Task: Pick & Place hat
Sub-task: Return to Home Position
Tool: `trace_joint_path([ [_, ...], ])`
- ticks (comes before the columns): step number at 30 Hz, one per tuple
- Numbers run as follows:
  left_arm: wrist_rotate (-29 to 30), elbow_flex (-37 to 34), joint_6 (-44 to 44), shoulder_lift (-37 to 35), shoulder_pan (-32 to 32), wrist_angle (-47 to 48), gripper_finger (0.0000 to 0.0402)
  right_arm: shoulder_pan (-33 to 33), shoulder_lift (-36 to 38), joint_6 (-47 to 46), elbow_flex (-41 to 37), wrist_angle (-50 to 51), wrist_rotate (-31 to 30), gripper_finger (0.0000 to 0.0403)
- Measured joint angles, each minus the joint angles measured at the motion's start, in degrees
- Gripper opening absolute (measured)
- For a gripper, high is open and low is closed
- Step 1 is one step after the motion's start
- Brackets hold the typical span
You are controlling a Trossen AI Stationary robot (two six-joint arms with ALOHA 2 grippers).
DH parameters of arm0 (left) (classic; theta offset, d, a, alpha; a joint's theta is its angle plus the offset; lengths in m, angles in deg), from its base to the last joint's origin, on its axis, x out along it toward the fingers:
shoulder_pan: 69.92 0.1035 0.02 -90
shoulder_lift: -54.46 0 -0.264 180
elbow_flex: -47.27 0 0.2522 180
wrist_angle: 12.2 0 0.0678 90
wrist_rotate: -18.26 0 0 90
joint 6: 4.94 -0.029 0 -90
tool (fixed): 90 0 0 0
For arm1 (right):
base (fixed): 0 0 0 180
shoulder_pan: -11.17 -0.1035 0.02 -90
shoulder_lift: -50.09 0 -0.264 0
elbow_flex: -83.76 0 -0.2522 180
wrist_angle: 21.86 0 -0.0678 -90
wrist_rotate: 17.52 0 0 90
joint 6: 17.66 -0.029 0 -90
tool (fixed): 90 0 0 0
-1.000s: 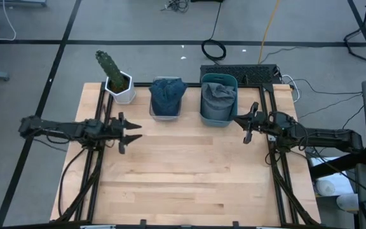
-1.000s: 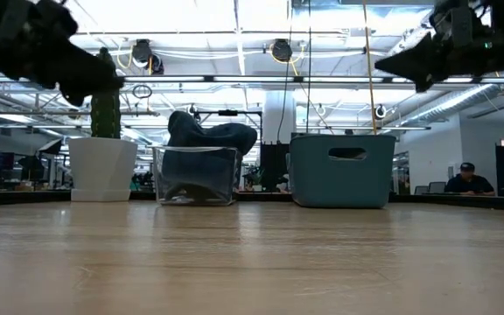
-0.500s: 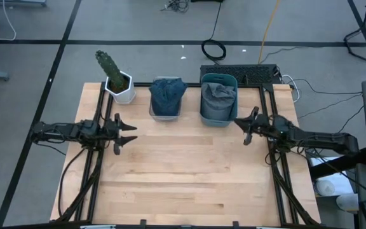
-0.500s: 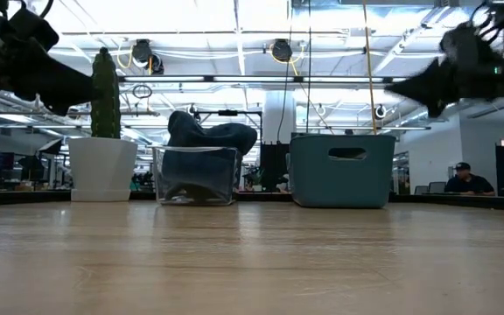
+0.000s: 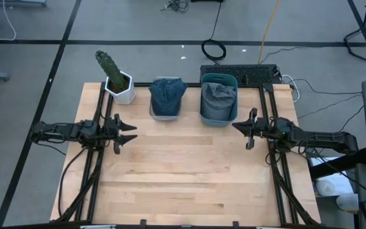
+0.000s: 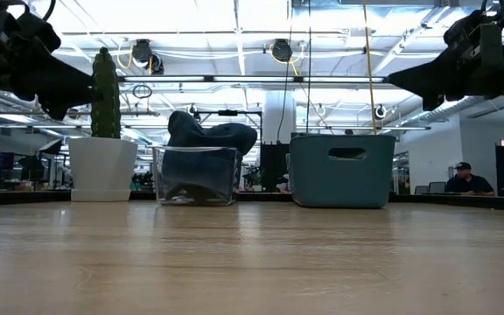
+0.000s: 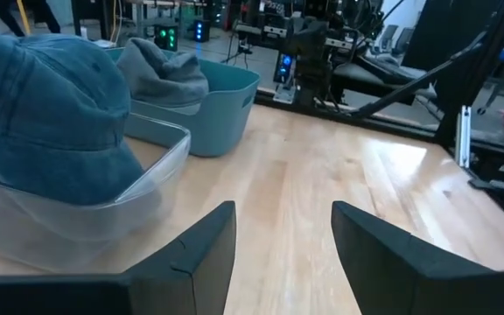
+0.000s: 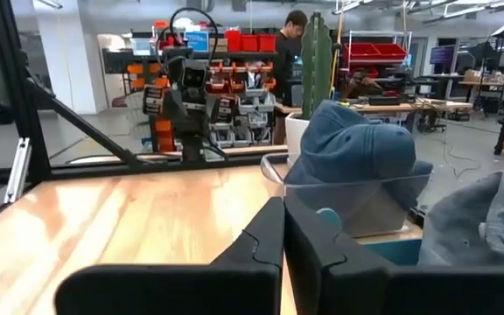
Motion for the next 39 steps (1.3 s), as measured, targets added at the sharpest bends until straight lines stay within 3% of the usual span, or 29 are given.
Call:
trace_joint_path([
  [4, -0.1, 0.0, 0.5, 0.0, 0.0, -0.3, 0.0196, 0.0, 0.0, 0.3, -0.1, 0.1, 0.0, 0.0000],
  [10, -0.1, 0.0, 0.5, 0.0, 0.0, -0.2, 0.0196, 0.0, 0.0, -8.2, -0.1, 0.8, 0.0, 0.0000],
  [39, -0.1, 0.0, 0.6, 0.0, 0.0, -0.2, 0.0196, 0.0, 0.0, -8.6, -0.2, 0.9, 0.0, 0.0000],
])
